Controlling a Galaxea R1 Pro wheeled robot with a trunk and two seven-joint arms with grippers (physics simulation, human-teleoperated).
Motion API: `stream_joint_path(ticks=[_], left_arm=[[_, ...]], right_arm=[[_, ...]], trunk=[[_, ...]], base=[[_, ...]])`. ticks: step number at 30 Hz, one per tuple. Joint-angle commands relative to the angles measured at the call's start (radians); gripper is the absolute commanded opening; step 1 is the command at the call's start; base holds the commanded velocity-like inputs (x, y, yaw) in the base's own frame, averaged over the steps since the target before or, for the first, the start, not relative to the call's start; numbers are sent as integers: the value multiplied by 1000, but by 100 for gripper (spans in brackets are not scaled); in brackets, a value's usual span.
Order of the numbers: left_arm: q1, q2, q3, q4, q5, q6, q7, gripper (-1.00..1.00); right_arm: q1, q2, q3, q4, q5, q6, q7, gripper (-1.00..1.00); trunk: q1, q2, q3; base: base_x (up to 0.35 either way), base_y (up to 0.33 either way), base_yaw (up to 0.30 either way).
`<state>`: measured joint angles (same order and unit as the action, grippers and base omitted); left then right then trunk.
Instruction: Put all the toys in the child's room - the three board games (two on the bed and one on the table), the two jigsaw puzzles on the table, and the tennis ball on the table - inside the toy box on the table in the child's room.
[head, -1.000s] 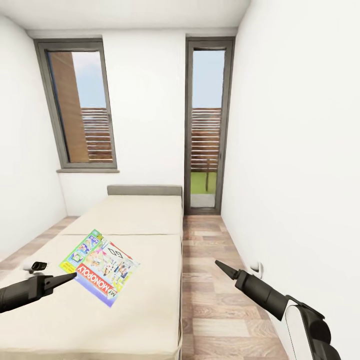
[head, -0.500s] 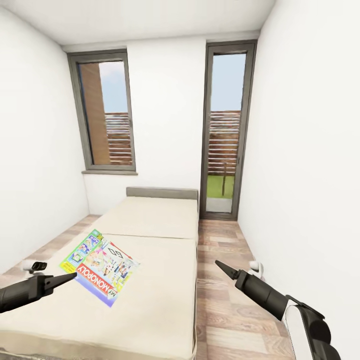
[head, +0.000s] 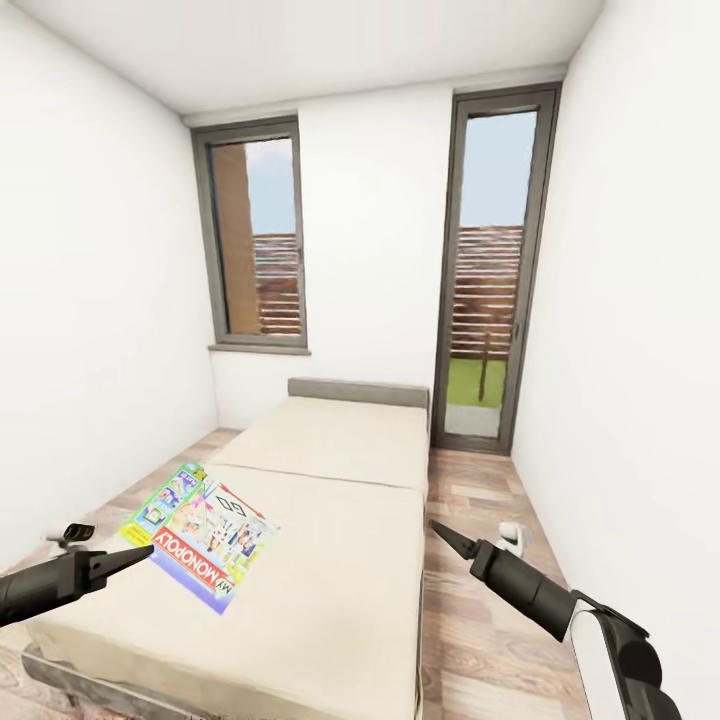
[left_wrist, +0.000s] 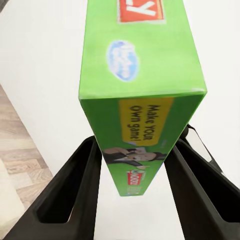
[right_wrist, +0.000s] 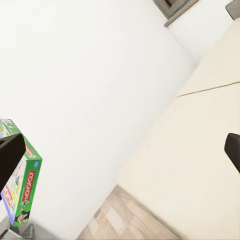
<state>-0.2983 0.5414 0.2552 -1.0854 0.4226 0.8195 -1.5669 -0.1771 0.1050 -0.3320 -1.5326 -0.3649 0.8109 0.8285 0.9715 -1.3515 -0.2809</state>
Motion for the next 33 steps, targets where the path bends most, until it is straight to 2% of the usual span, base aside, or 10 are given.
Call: stream_joint_path(ticks=[1,33], left_arm=[[-1,0,-1,0,-1,10,-4,-100],[-2,-1,-1,1,-5,10,-4,-100]], right_arm=[[-1,1,-2,-1,0,5,4,100],[-1,2,-1,3,11,4,-1,100]], trunk=[[-4,6,3],[-127,230,135]], base=[[-33,0,236],[-2,0,237]])
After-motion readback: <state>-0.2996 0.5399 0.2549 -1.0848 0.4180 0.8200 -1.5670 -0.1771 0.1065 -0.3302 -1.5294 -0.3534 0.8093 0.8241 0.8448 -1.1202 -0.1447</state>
